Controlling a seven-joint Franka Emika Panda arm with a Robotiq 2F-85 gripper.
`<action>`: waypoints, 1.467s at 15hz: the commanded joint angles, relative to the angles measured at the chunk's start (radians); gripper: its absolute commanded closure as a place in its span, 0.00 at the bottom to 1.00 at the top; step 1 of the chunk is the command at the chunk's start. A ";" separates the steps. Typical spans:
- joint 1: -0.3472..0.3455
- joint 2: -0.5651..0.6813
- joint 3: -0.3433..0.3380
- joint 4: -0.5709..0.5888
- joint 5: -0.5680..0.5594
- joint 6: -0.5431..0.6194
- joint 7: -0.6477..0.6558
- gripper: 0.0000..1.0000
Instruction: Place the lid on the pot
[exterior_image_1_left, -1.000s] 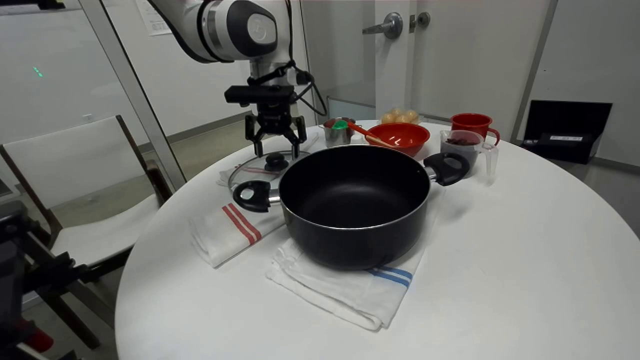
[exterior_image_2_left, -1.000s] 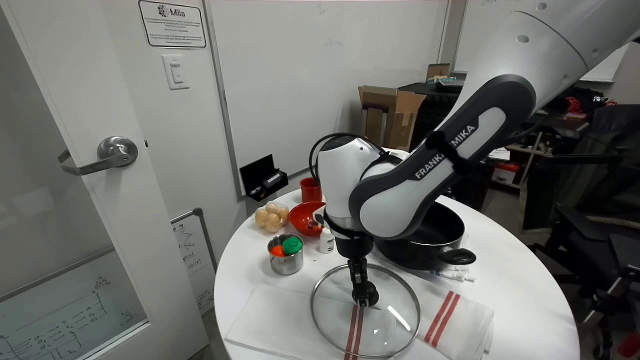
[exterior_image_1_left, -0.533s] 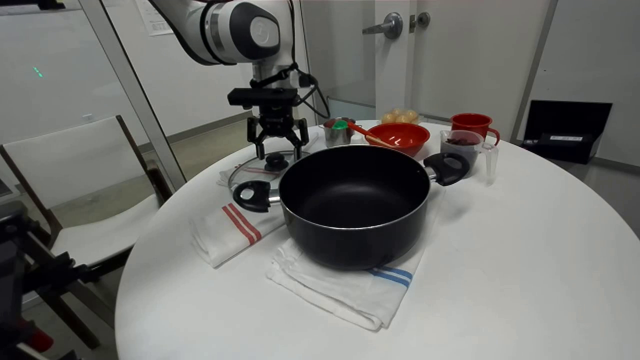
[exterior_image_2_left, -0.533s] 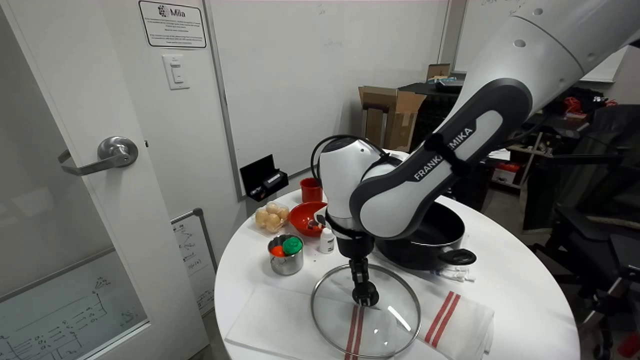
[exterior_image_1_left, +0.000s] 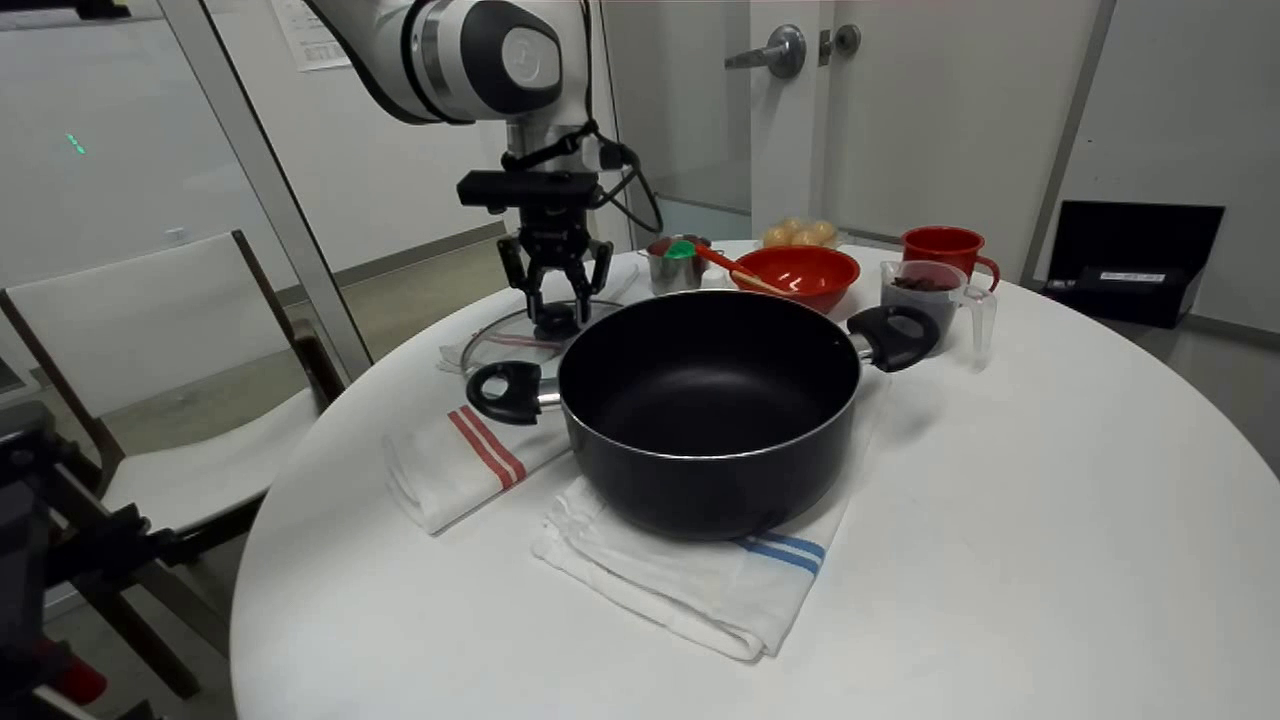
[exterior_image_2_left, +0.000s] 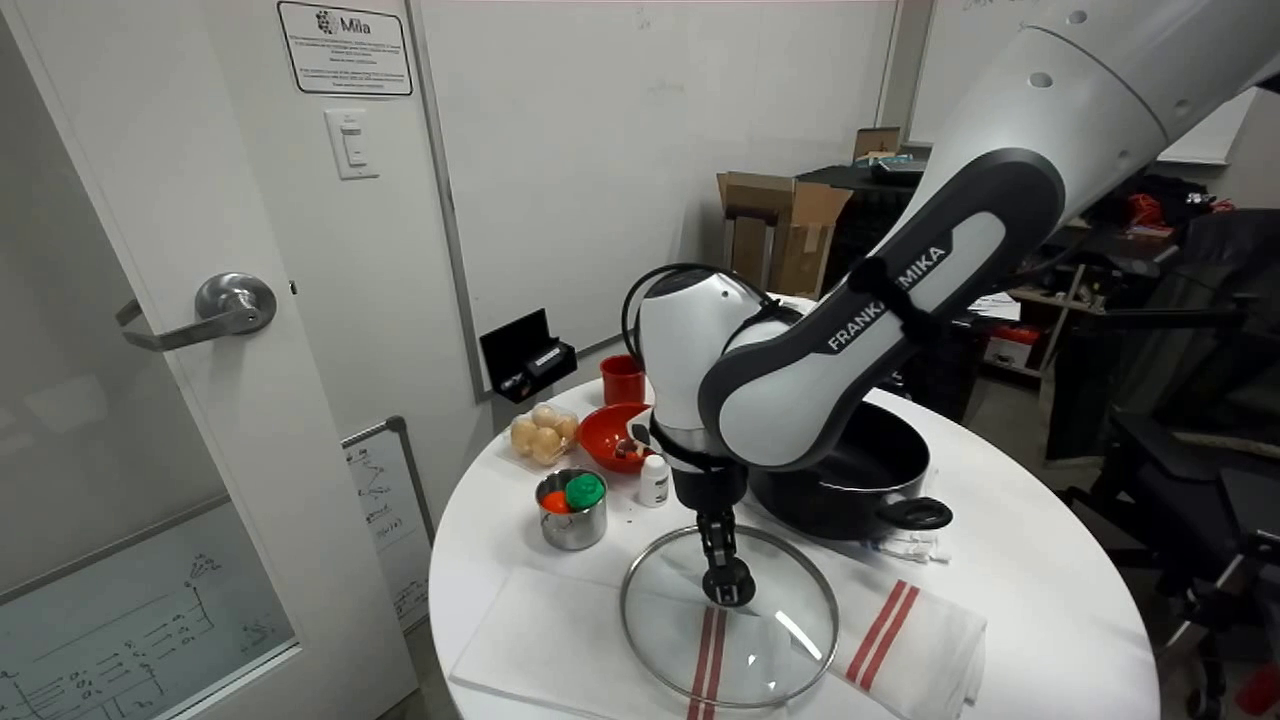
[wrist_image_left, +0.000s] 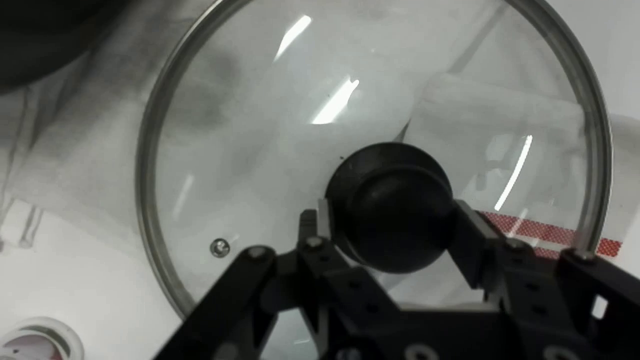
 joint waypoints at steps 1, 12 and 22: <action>-0.012 -0.012 0.010 -0.005 0.004 -0.003 -0.028 0.69; -0.019 -0.189 0.015 -0.146 0.005 0.006 -0.011 0.75; -0.002 -0.406 0.014 -0.251 0.006 -0.019 0.025 0.75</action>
